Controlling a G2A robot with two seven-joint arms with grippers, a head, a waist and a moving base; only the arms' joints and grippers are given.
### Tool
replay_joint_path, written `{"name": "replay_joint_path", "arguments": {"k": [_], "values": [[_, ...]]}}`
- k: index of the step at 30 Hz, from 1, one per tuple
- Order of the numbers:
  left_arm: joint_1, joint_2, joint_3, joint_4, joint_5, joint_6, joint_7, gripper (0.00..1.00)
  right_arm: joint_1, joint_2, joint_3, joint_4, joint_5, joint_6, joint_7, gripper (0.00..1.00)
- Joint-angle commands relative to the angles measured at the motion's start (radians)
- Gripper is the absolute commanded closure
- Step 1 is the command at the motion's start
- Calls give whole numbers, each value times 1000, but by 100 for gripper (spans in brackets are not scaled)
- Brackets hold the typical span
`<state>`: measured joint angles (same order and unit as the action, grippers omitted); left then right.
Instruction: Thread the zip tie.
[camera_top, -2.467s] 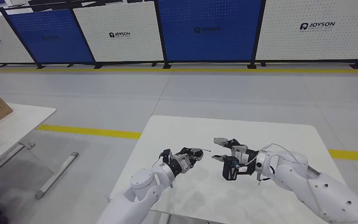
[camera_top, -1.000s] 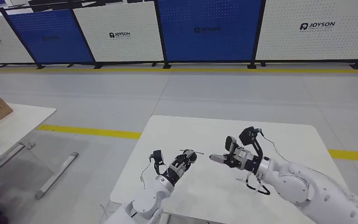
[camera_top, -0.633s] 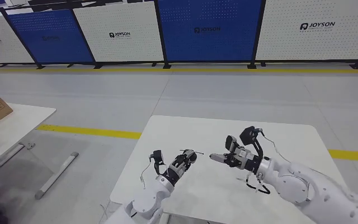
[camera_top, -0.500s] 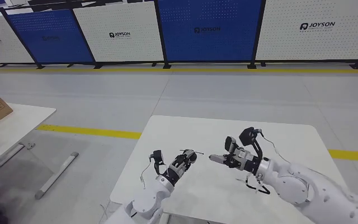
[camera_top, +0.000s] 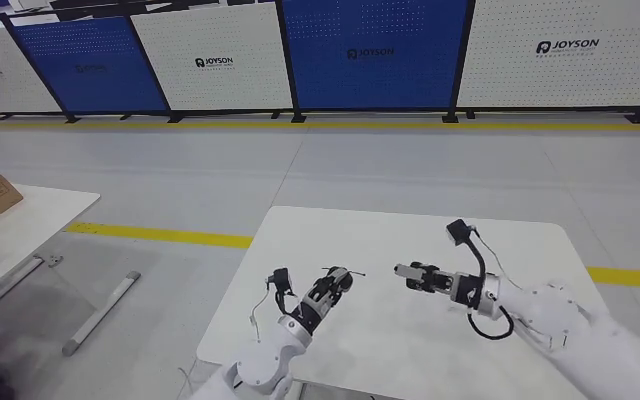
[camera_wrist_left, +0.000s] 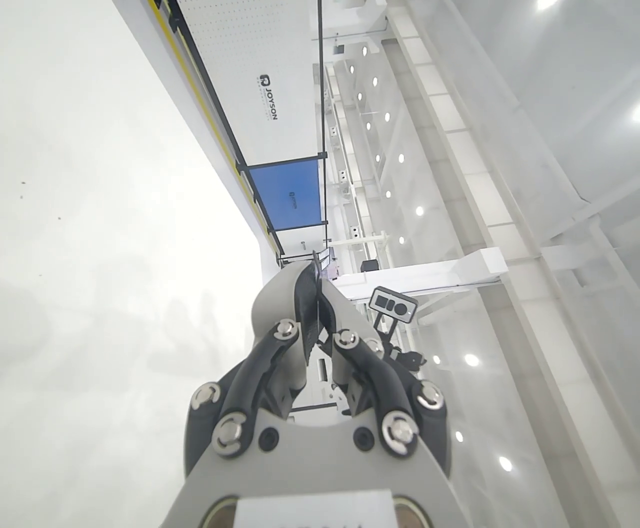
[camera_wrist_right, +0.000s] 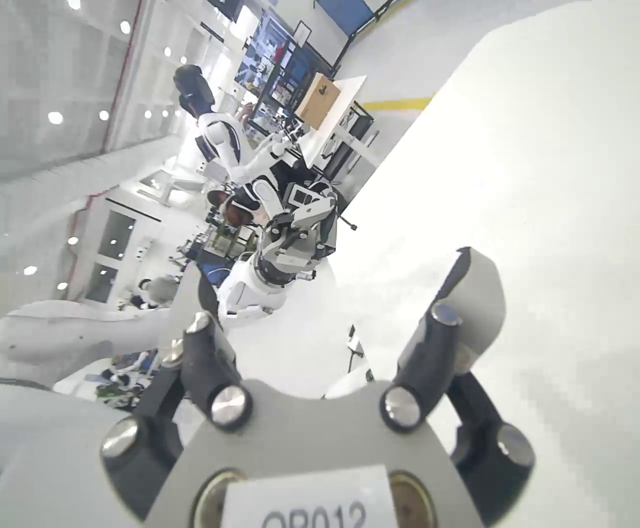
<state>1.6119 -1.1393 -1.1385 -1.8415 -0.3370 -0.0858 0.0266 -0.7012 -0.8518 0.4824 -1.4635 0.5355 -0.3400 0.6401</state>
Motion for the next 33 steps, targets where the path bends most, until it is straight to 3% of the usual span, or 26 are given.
{"name": "replay_joint_path", "arguments": {"k": [1, 3, 16, 19, 24, 29, 33], "values": [[1, -2, 8, -4, 9, 3, -5, 100, -14, -25, 25, 49, 55, 0, 97, 0], [0, -4, 16, -6, 15, 8, -1, 100, -13, -50, 31, 108, 83, 0, 156, 0], [-1, -4, 17, -6, 16, 9, -1, 100, -13, -50, 31, 108, 83, 0, 156, 0], [-7, -7, 21, -1, 13, 10, -2, 100, -19, -57, 27, 99, 39, 25, 171, 0], [-10, -10, 24, -3, -1, 27, -16, 100, -8, -94, 9, 151, 49, 20, 226, 0], [-9, -13, 26, -7, -4, 42, -18, 100, 14, -150, -11, 241, 96, 0, 258, 0], [-7, -13, 27, -9, -3, 45, -15, 100, 14, -150, -11, 241, 96, 0, 258, 0]]}}
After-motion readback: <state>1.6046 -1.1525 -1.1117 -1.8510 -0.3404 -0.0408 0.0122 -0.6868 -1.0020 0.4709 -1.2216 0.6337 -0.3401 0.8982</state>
